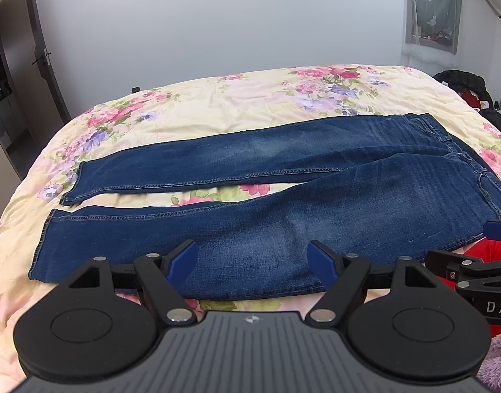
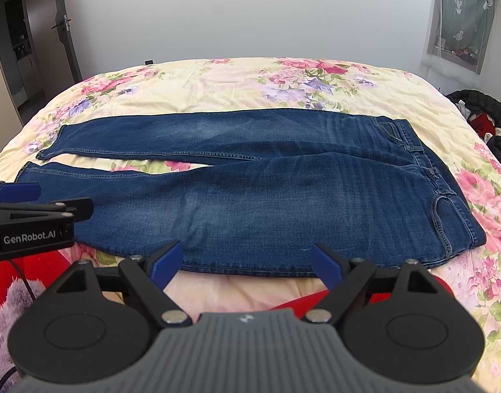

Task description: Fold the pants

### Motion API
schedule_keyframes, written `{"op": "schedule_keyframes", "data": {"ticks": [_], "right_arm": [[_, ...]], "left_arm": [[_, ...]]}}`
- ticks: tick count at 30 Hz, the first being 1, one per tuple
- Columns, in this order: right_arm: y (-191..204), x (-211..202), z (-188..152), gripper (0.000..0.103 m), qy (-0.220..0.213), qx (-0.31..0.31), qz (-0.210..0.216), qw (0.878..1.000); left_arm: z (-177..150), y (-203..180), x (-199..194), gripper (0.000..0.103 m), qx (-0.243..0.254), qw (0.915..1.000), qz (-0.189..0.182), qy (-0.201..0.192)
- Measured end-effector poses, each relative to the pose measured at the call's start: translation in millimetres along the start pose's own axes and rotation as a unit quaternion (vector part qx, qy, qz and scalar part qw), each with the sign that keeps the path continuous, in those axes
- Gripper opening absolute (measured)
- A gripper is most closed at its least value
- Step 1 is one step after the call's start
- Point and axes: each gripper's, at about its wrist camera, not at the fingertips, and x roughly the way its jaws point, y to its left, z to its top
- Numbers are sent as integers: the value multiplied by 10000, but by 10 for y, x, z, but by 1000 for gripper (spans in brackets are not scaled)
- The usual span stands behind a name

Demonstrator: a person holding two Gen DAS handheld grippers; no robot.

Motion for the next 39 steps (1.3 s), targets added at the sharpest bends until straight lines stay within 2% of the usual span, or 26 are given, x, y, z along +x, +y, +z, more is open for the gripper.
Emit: {"op": "schedule_keyframes", "data": {"ticks": [39], "right_arm": [[16,-45,8,82,-10,-8,-1,10000]], "left_arm": [[-24,-2,-14,90,22,10000,-2,-8]]}}
